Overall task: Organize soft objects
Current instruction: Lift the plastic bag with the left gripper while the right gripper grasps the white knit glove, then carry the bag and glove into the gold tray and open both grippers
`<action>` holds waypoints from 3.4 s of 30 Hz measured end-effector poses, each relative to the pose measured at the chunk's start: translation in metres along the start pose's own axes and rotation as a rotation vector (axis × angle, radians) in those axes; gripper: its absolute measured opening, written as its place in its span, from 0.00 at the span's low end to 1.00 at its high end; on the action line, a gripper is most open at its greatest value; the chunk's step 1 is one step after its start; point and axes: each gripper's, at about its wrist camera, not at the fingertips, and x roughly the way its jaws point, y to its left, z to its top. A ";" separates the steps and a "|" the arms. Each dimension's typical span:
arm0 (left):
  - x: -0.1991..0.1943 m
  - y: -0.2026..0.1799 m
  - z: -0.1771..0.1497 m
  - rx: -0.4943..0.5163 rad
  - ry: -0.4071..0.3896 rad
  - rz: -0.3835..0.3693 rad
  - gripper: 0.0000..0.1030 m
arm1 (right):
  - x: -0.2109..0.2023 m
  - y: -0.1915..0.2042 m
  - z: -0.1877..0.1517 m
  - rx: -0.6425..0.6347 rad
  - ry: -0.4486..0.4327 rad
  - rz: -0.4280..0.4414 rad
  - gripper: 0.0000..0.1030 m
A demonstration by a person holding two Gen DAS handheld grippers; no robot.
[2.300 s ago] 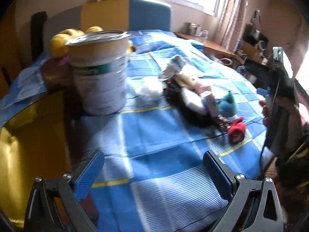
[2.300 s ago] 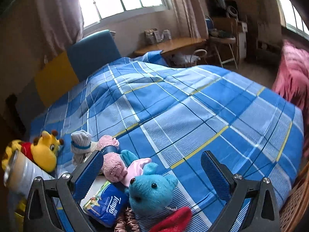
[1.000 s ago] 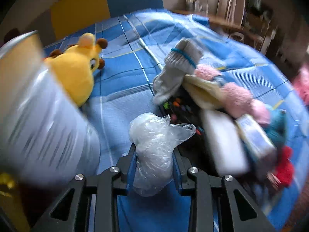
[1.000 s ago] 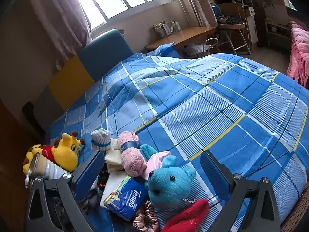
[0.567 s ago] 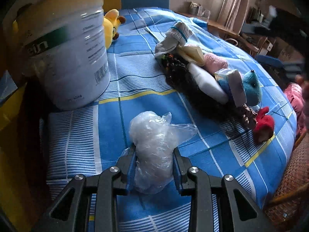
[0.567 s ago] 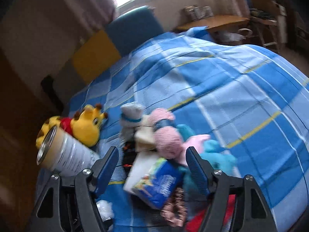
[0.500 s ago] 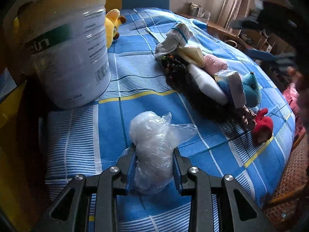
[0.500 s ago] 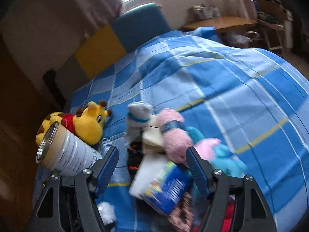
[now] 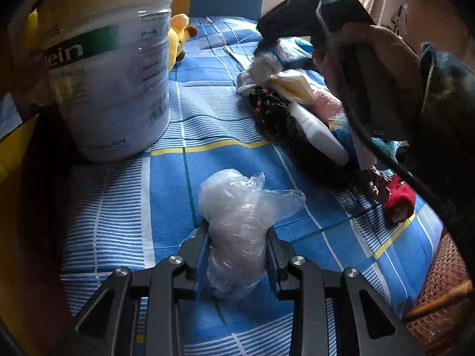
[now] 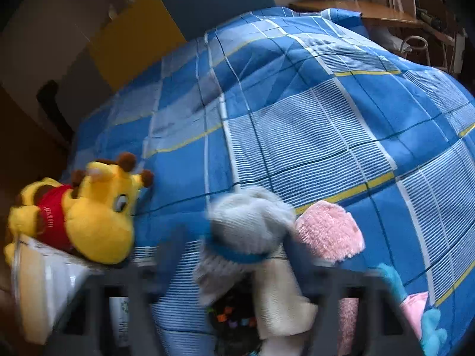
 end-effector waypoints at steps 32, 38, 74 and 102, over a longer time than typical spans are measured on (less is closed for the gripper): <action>-0.092 0.233 0.031 -0.512 -0.080 0.139 0.35 | -0.122 0.047 -0.163 -0.414 0.018 0.102 0.38; -0.071 0.240 0.044 -0.500 -0.071 0.151 0.61 | -0.116 0.053 -0.173 -0.437 0.042 0.073 0.38; -0.209 0.199 -0.077 -0.424 -0.249 0.431 0.81 | -0.077 0.274 -0.250 -0.892 0.261 0.287 0.39; -0.205 0.197 -0.087 -0.436 -0.231 0.429 0.86 | -0.095 0.249 -0.240 -0.808 0.044 0.198 0.65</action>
